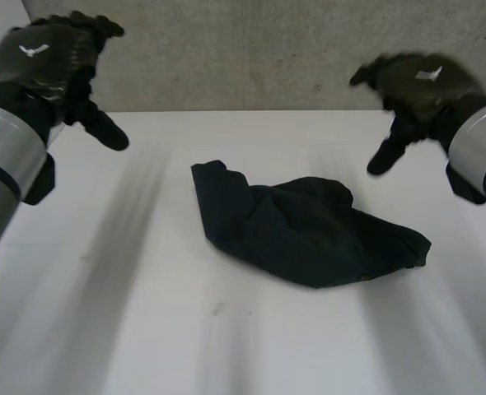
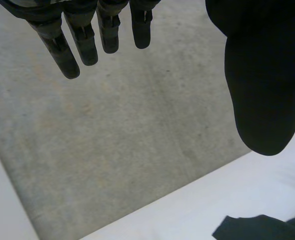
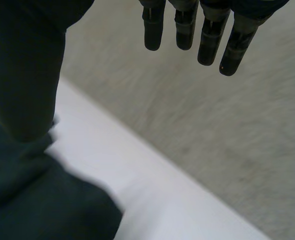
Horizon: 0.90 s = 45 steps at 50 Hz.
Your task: Fold the shorts.
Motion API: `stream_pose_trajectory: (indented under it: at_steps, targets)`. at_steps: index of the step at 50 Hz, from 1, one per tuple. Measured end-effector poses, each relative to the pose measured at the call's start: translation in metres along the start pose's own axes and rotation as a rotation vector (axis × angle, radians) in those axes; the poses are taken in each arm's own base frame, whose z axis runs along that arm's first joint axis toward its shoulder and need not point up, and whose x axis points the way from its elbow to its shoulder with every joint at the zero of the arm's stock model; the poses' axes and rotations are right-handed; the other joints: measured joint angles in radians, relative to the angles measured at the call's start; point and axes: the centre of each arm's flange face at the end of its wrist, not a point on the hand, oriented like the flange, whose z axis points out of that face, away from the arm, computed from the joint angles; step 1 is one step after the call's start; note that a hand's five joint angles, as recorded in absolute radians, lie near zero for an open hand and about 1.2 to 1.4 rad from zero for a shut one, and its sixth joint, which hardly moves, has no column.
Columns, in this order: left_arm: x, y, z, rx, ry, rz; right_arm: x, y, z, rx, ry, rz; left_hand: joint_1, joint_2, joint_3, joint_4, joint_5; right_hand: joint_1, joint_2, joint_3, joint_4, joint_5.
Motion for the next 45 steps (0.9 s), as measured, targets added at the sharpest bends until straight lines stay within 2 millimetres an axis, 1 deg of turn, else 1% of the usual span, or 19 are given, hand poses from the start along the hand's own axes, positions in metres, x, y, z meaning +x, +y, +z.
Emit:
stream_pose_trajectory:
  at_steps: [4, 8, 10, 16, 18, 19, 21, 22, 25, 26, 27, 28, 30, 31, 32, 33, 35, 39, 45]
  targets:
    - [0.01, 0.012, 0.004, -0.01, 0.042, 0.028, -0.006, 0.016, 0.002, -0.104, -0.076, -0.08, 0.0, 0.0, 0.0, 0.0, 0.0, 0.0, 0.0, 0.0, 0.0, 0.0]
    - [0.039, 0.044, 0.011, -0.027, 0.15, 0.121, -0.001, 0.051, 0.01, -0.288, -0.142, -0.137, 0.0, 0.0, 0.0, 0.0, 0.0, 0.0, 0.0, 0.0, 0.0, 0.0]
    - [0.048, 0.053, 0.012, -0.026, 0.182, 0.149, 0.003, 0.06, 0.014, -0.318, -0.141, -0.131, 0.0, 0.0, 0.0, 0.0, 0.0, 0.0, 0.0, 0.0, 0.0, 0.0]
    - [0.102, 0.112, 0.027, 0.02, 0.318, 0.318, 0.03, 0.122, 0.044, -0.404, -0.053, -0.002, 0.0, 0.0, 0.0, 0.0, 0.0, 0.0, 0.0, 0.0, 0.0, 0.0]
    - [0.11, 0.123, 0.031, 0.033, 0.329, 0.348, 0.032, 0.133, 0.048, -0.413, -0.042, 0.023, 0.0, 0.0, 0.0, 0.0, 0.0, 0.0, 0.0, 0.0, 0.0, 0.0]
    - [0.12, 0.141, 0.039, 0.044, 0.34, 0.391, 0.035, 0.151, 0.053, -0.431, -0.029, 0.066, 0.0, 0.0, 0.0, 0.0, 0.0, 0.0, 0.0, 0.0, 0.0, 0.0]
    - [0.129, 0.161, 0.048, 0.044, 0.349, 0.439, 0.036, 0.168, 0.056, -0.453, -0.029, 0.106, 0.003, 0.0, 0.0, 0.0, 0.0, 0.0, 0.0, 0.0, 0.0, 0.0]
    - [0.129, 0.161, 0.048, 0.044, 0.349, 0.439, 0.036, 0.168, 0.056, -0.453, -0.029, 0.106, 0.003, 0.0, 0.0, 0.0, 0.0, 0.0, 0.0, 0.0, 0.0, 0.0]
    - [0.139, 0.19, 0.059, 0.022, 0.363, 0.501, 0.033, 0.185, 0.057, -0.482, -0.046, 0.148, 0.006, 0.004, 0.002, 0.002, 0.002, 0.0, 0.0, 0.0, 0.0, 0.0]
    - [0.139, 0.19, 0.059, 0.022, 0.363, 0.501, 0.033, 0.185, 0.057, -0.482, -0.046, 0.148, 0.006, 0.004, 0.002, 0.002, 0.002, 0.0, 0.0, 0.0, 0.0, 0.0]
    - [0.141, 0.197, 0.062, 0.013, 0.366, 0.515, 0.031, 0.189, 0.057, -0.489, -0.051, 0.156, 0.131, 0.106, 0.1, 0.105, 0.096, 0.0, 0.0, 0.0, 0.0, 0.0]
    - [0.143, 0.207, 0.067, 0.0, 0.37, 0.533, 0.03, 0.193, 0.057, -0.492, -0.058, 0.164, 0.274, 0.244, 0.224, 0.233, 0.22, 0.204, 0.24, 0.251, 0.231, 0.216]
    - [0.145, 0.214, 0.072, -0.012, 0.371, 0.545, 0.029, 0.194, 0.058, -0.484, -0.061, 0.165, 0.553, 0.477, 0.463, 0.473, 0.454, 0.306, 0.354, 0.348, 0.326, 0.3]
    - [0.145, 0.216, 0.074, -0.017, 0.37, 0.548, 0.028, 0.194, 0.059, -0.465, -0.06, 0.16, 0.814, 0.713, 0.696, 0.707, 0.681, 0.514, 0.584, 0.565, 0.544, 0.495]
    - [0.145, 0.217, 0.075, -0.023, 0.368, 0.55, 0.028, 0.193, 0.059, -0.447, -0.057, 0.154, 0.814, 0.713, 0.696, 0.707, 0.681, 0.679, 0.825, 0.802, 0.788, 0.711]
    - [0.144, 0.218, 0.077, -0.031, 0.365, 0.551, 0.028, 0.193, 0.06, -0.427, -0.055, 0.146, 0.969, 0.928, 0.905, 0.918, 0.889, 0.697, 0.85, 0.84, 0.826, 0.748]
    - [0.141, 0.217, 0.075, -0.059, 0.357, 0.556, 0.027, 0.187, 0.061, -0.362, -0.051, 0.122, 0.969, 0.985, 0.969, 0.98, 0.921, 0.744, 0.943, 0.946, 0.941, 0.852]
    - [0.129, 0.209, 0.066, -0.129, 0.331, 0.566, 0.021, 0.17, 0.059, -0.236, -0.061, 0.073, 0.969, 0.991, 0.976, 0.986, 0.921, 0.745, 0.943, 0.959, 0.952, 0.87]
    - [0.092, 0.188, 0.038, -0.248, 0.262, 0.549, -0.007, 0.145, 0.051, -0.075, -0.133, -0.003, 0.969, 0.991, 0.976, 0.986, 0.921, 0.745, 0.943, 0.968, 0.952, 0.883]
